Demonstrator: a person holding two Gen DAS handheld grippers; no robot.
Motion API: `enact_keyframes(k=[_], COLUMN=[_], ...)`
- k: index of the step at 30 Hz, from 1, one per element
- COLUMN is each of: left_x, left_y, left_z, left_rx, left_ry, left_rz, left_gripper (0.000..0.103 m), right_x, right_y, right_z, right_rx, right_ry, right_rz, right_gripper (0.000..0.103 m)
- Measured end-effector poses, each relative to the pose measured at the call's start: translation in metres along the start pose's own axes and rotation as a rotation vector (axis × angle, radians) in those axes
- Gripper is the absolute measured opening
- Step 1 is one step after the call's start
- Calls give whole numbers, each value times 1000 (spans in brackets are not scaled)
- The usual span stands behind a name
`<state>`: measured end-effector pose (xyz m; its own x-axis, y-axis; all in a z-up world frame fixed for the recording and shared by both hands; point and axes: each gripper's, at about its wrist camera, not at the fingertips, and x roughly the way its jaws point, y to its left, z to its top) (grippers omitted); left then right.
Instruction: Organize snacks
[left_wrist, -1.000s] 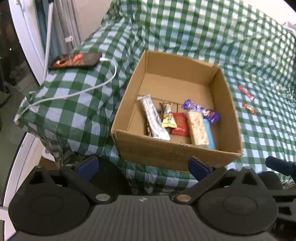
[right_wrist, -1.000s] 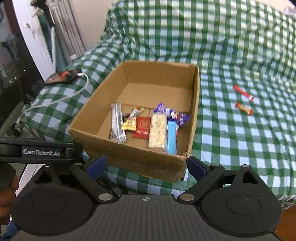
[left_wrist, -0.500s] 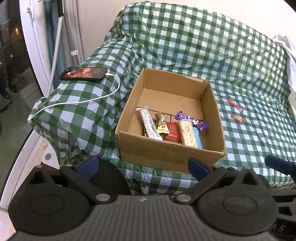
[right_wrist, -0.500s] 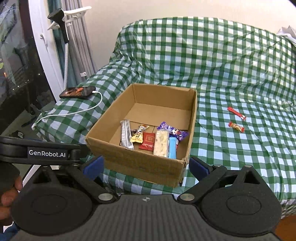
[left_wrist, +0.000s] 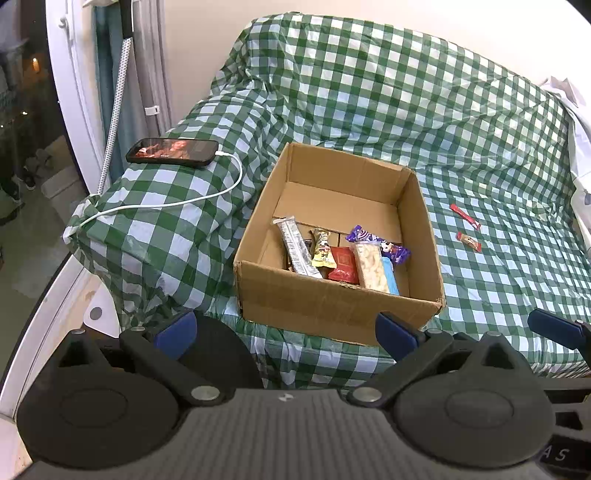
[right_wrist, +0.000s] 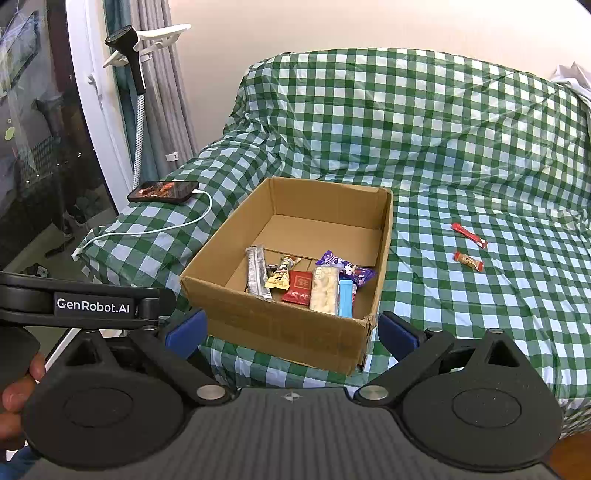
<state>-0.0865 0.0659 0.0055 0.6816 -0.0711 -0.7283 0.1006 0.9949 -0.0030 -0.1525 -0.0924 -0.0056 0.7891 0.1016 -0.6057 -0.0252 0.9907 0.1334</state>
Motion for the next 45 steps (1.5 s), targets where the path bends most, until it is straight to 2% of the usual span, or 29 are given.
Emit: enact_keyframes(k=[45], left_x=[31], left_y=[-10], left_z=[-2], left_rx=[32], left_ry=[107], left_rz=[19], left_gripper=[103], right_x=[29], right_y=[-22], right_z=[-9], right_rx=[70], right_ry=[116], right_rz=[20], right_gripper=[102])
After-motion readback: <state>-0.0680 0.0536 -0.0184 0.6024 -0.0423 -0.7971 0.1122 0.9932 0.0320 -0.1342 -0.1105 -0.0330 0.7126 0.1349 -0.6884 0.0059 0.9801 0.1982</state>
